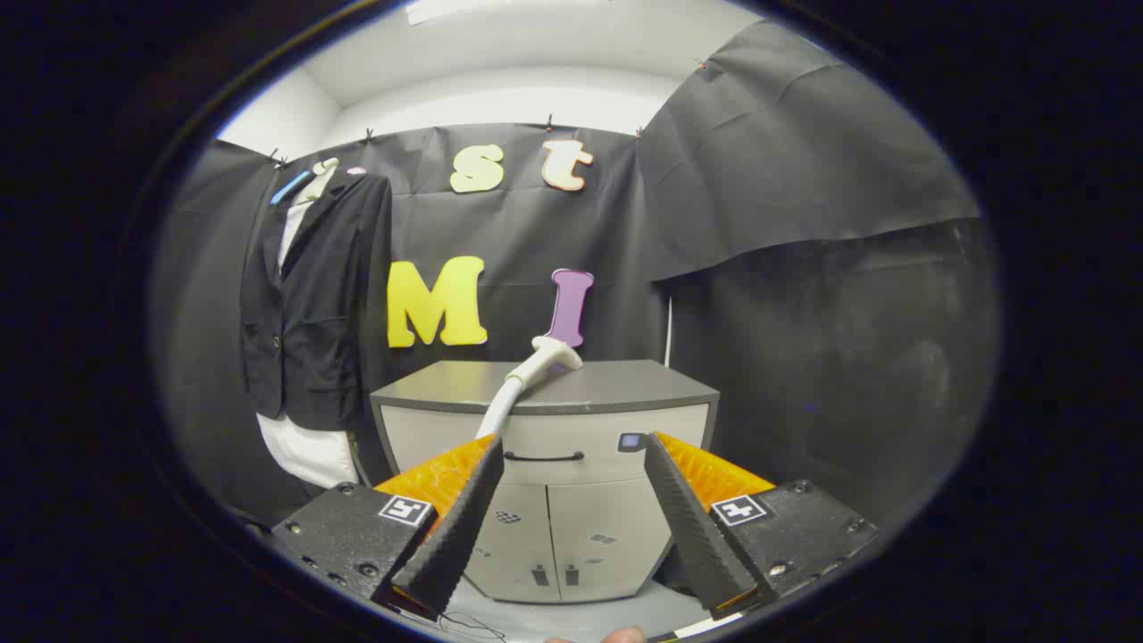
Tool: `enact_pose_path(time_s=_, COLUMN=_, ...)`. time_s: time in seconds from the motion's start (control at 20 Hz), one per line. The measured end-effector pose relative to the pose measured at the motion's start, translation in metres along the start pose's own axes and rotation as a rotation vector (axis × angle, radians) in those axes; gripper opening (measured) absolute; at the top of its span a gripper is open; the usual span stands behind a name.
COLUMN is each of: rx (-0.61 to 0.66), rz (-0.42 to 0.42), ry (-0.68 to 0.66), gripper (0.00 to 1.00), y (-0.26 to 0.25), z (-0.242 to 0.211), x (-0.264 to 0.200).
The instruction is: Iron the clothes twice with a garment steamer, once on the left side and once on the right side.
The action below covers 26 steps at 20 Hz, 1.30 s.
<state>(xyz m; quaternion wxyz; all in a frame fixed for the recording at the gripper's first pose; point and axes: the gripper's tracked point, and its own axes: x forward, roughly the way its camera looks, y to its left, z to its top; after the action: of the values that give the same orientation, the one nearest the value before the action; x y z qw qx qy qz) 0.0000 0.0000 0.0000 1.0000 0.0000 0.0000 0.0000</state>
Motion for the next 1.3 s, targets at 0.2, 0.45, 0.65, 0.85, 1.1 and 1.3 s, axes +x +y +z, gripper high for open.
enact_pose_path(time_s=0.2, rx=0.008, rz=0.014, ry=0.016, gripper=0.99, y=0.007, z=0.003, x=0.0)
enact_pose_path(time_s=0.45, rx=-0.005, rz=0.052, ry=0.012, gripper=0.99, y=0.02, z=0.008, x=-0.001)
enact_pose_path(time_s=0.65, rx=-0.017, rz=0.073, ry=0.022, gripper=0.99, y=0.024, z=0.004, x=-0.007)
enact_pose_path(time_s=0.85, rx=0.018, rz=0.073, ry=0.035, gripper=0.99, y=0.02, z=0.002, x=-0.011)
enact_pose_path(time_s=1.1, rx=0.062, rz=0.063, ry=0.079, gripper=0.99, y=0.027, z=-0.006, x=-0.011)
enact_pose_path(time_s=1.3, rx=0.066, rz=0.028, ry=0.051, gripper=0.99, y=0.035, z=0.006, x=-0.008)
